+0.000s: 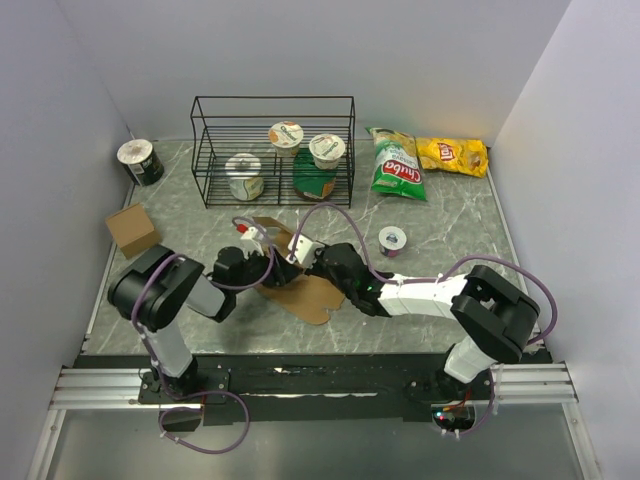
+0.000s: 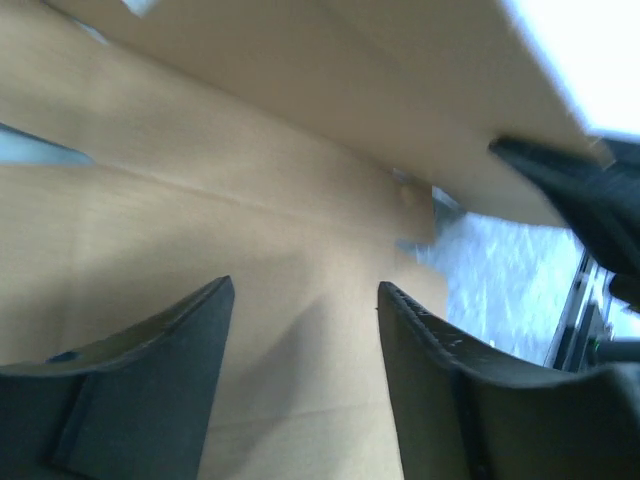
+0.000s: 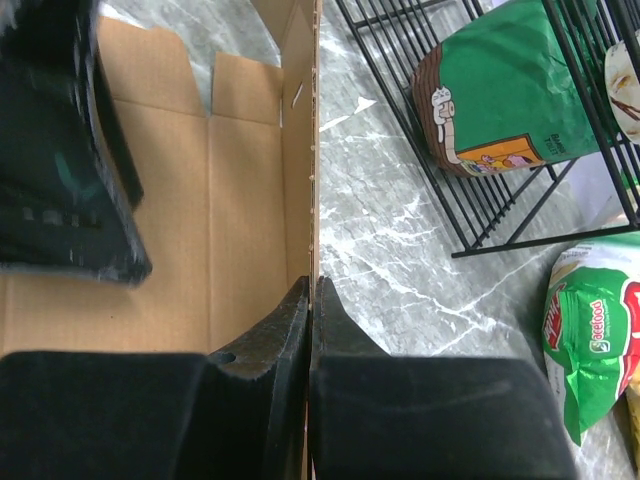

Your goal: Fold the paper box

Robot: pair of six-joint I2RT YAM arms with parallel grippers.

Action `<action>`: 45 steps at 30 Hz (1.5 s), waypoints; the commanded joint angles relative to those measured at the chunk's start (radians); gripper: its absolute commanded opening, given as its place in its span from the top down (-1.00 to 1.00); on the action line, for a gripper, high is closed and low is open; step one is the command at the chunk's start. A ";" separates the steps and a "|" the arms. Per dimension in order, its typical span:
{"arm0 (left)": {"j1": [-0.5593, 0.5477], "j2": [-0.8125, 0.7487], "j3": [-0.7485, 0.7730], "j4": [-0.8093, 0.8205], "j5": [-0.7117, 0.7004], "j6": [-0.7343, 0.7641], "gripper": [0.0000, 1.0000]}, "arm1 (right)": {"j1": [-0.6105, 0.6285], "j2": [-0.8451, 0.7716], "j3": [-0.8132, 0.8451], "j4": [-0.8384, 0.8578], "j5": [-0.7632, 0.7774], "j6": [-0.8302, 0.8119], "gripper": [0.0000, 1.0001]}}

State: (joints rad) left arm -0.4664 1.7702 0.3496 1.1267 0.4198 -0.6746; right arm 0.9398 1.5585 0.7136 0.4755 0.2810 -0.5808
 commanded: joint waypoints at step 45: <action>0.127 0.172 0.213 0.113 -0.030 0.188 0.33 | -0.013 0.034 0.030 0.008 0.021 -0.011 1.00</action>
State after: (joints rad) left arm -0.3084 1.9461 0.5751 1.1400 0.3542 -0.4805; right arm 0.9314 1.5669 0.7162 0.4858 0.3077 -0.6003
